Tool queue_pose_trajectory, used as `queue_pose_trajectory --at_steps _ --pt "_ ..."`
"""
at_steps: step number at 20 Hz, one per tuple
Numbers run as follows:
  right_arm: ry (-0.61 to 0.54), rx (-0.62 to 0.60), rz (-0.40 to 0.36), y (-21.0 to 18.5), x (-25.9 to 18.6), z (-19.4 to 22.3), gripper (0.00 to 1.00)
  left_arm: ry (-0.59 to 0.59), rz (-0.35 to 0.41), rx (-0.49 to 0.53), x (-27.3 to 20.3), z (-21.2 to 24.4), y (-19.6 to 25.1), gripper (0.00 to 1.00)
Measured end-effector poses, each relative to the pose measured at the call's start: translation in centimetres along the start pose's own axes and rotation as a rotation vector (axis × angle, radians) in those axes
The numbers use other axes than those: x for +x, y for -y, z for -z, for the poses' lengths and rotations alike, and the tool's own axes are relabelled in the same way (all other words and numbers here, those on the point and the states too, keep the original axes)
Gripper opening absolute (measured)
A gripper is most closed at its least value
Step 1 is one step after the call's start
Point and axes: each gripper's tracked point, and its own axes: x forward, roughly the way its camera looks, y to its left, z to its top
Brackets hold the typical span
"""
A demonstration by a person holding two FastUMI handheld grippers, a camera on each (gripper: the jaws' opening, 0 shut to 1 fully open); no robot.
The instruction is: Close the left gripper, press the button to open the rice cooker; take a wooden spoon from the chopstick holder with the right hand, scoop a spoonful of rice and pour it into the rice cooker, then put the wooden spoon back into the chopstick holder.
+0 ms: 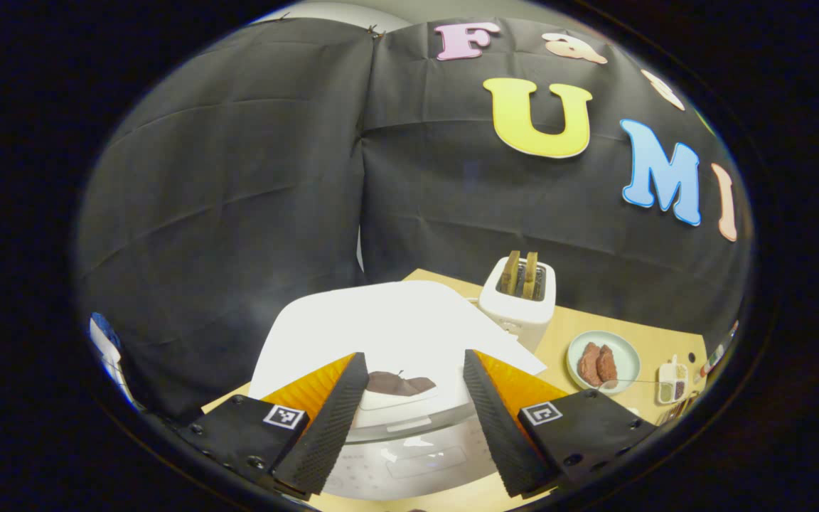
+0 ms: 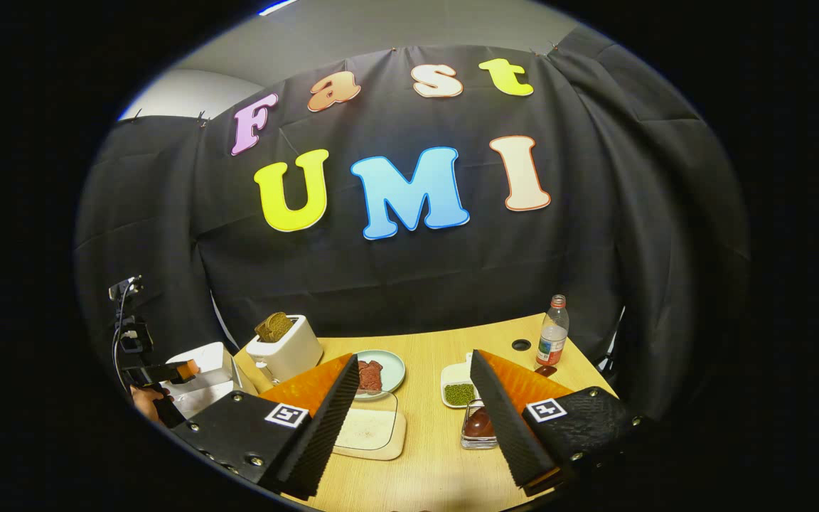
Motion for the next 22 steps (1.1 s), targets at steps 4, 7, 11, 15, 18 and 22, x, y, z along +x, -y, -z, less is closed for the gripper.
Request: queue_pose_trajectory --at_steps 4,7,11,15,18,22 --pt "-0.005 -0.003 0.001 -0.1 0.2 0.0 0.96 -0.037 -0.026 0.011 0.5 1.6 -0.5 0.92" --pt "-0.016 -0.012 -0.001 -0.1 0.4 0.4 0.96 -0.084 -0.038 0.015 0.8 2.5 -0.4 0.96" --pt "-0.026 -0.007 -0.008 -0.3 0.5 0.9 0.96 -0.056 -0.015 0.039 0.4 2.2 -0.7 0.96" --pt "0.004 -0.015 -0.009 -0.3 0.5 -0.2 0.96 0.036 0.041 -0.003 -0.5 -0.1 0.1 0.95" --pt "0.04 -0.029 -0.025 -0.7 0.6 -1.0 0.95 0.203 0.135 0.053 -4.0 -5.9 2.5 0.99" --pt "0.107 -0.051 -0.034 -1.8 -0.3 -3.7 0.95 0.422 0.257 0.155 -13.8 -12.7 8.5 0.96"
